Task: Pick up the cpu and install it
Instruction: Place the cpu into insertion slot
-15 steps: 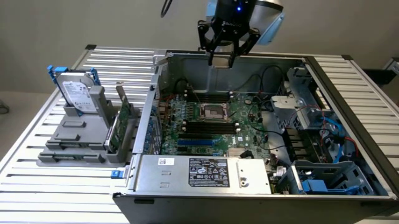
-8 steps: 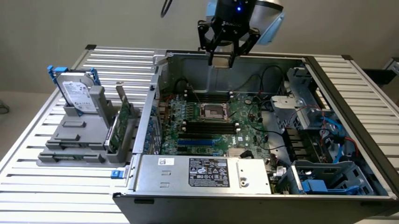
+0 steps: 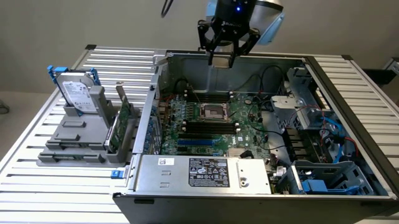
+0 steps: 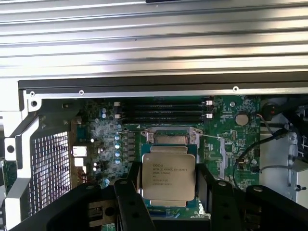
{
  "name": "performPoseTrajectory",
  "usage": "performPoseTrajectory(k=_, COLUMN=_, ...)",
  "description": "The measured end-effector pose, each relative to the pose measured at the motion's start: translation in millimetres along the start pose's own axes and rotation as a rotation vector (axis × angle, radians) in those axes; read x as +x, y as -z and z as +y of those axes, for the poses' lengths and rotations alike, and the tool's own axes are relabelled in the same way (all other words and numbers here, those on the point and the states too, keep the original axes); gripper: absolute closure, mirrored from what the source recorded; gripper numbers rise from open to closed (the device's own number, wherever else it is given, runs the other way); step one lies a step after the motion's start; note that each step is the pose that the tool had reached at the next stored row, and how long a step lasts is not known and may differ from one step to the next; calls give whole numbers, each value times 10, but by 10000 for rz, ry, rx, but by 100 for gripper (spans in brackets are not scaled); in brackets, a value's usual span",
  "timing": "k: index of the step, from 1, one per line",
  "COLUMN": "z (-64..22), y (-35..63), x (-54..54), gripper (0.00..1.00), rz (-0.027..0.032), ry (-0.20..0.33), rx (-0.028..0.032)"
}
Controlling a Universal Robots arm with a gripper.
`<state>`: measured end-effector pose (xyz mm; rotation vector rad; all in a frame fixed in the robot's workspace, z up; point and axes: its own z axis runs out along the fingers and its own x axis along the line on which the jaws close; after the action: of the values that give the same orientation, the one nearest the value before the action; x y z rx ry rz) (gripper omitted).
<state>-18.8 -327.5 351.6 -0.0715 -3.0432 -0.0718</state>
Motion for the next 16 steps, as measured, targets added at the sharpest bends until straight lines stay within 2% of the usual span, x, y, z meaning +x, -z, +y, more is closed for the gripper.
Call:
performPoseTrajectory(k=12, z=-3, y=-69, x=-7, gripper=45, rz=-89, ry=-2030, rx=-206)
performPoseTrajectory(k=16, z=-5, y=-113, x=-11, gripper=45, rz=-105, ry=-2706, rx=-379)
